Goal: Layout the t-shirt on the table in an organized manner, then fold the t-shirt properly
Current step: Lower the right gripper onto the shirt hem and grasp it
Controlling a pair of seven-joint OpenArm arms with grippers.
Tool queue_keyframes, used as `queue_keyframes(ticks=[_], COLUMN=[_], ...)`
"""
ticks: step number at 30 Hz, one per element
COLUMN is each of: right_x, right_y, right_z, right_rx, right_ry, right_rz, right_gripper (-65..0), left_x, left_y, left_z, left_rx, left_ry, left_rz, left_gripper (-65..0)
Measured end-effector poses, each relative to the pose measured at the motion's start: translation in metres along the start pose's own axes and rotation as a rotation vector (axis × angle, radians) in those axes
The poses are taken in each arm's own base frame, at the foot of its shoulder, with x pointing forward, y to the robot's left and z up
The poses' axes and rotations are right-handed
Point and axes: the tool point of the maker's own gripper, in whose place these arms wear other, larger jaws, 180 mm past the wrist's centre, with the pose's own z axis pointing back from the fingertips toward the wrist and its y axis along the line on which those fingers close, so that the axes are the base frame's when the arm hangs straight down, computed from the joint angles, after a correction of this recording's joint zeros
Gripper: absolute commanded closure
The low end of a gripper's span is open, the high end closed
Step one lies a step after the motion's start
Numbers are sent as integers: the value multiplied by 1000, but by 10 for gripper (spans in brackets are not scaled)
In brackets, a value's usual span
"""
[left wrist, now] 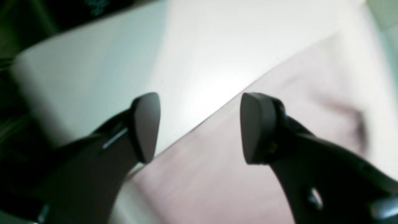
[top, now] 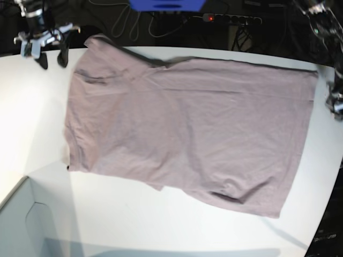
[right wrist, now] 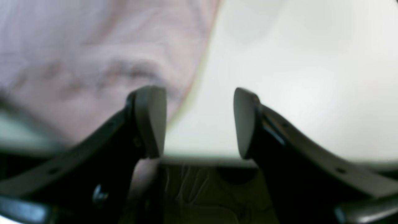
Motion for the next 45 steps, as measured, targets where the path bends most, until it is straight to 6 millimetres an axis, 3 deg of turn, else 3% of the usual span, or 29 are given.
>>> queue_keyframes(ticks=[3,6,9,12,16,20,22,27,30,34,37,41,45], right_x=[25,38,64,95,104,86,86,89,68,53,51,46,57], right_y=[-5,-16,-32,-36,-28,-22,-19,-13,-10,2,12,17,12], right_z=[-34,-70,-104,-151,-205,-241,-254,-265,-259,-255,-256,-255,-253], right_rx=[-11,-24,-50,-36,38,113,152,188,193,210,224,230,210], right_ry=[-12,91,142,150,227,361,383,311,325,337,321,321,309], right_rz=[4,42,109,124,140,96,48,-10,-18,-33,-46,-58,-8], right_gripper=[-371,-383,-384,-384,-384,-384,-384,-384,-384,-370,-267,0,0], left_x=[5,-25,-59,-63,-67,-91,-97,-97,-106,-107,-108,-109,-112], left_y=[-41,-73,-85,-99,-92,-63,-58,-63,-49,-48,-46,-42,-42], left_z=[-35,-64,-86,-100,-103,-95,-93,-93,-88,-88,-87,-85,-84], left_rx=[-75,-133,-112,-127,-104,-49,-34,-55,-31,-29,-28,-28,-28], left_ry=[17,125,243,276,290,342,358,350,367,365,364,362,362], left_rz=[2,-2,-1,5,9,-6,-3,-1,-10,-8,-11,-16,-18], left_gripper=[-386,-388,-388,-387,-386,-386,-385,-385,-385,-385,-385,-386,-385])
